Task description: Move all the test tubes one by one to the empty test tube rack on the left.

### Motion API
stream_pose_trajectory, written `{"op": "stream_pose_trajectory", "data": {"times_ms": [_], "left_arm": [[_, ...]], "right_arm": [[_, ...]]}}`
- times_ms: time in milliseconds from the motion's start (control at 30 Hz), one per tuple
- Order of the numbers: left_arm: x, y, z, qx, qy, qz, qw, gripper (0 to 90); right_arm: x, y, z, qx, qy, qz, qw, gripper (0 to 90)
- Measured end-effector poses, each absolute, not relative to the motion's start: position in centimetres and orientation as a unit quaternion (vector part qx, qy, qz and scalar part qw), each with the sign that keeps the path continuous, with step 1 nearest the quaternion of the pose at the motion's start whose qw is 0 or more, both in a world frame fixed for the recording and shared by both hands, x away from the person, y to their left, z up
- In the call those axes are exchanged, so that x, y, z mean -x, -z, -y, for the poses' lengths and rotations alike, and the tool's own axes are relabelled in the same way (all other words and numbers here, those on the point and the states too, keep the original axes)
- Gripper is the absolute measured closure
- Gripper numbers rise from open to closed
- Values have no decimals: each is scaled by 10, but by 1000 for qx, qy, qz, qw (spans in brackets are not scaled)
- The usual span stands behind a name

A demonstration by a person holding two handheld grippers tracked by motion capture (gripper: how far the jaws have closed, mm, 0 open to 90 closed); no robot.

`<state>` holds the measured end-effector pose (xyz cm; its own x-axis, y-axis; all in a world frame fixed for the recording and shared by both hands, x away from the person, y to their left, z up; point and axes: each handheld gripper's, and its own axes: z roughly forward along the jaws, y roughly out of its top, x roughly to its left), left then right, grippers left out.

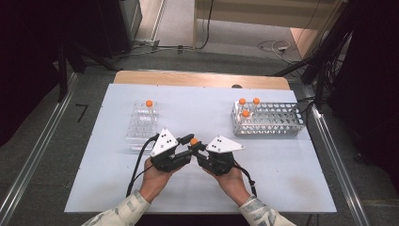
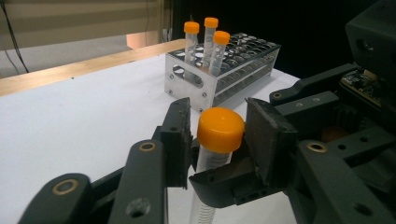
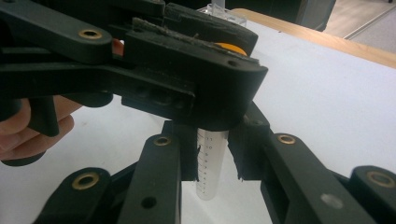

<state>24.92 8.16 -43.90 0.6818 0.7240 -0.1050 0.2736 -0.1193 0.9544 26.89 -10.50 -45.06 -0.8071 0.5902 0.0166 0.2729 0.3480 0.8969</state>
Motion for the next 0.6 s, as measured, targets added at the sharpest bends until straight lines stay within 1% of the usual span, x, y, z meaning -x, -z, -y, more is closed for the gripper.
{"op": "stream_pose_trajectory", "data": {"times_ms": [133,467,600], "left_arm": [[-249,439,-82,-722,-201,-346,565,680],[-249,439,-83,-718,-201,-351,566,697],[-250,438,-86,-714,-202,-357,568,698]], "right_arm": [[-269,451,105,-270,-504,-805,158,720],[-269,451,105,-270,-504,-805,157,710],[-270,451,106,-265,-506,-807,148,548]]}}
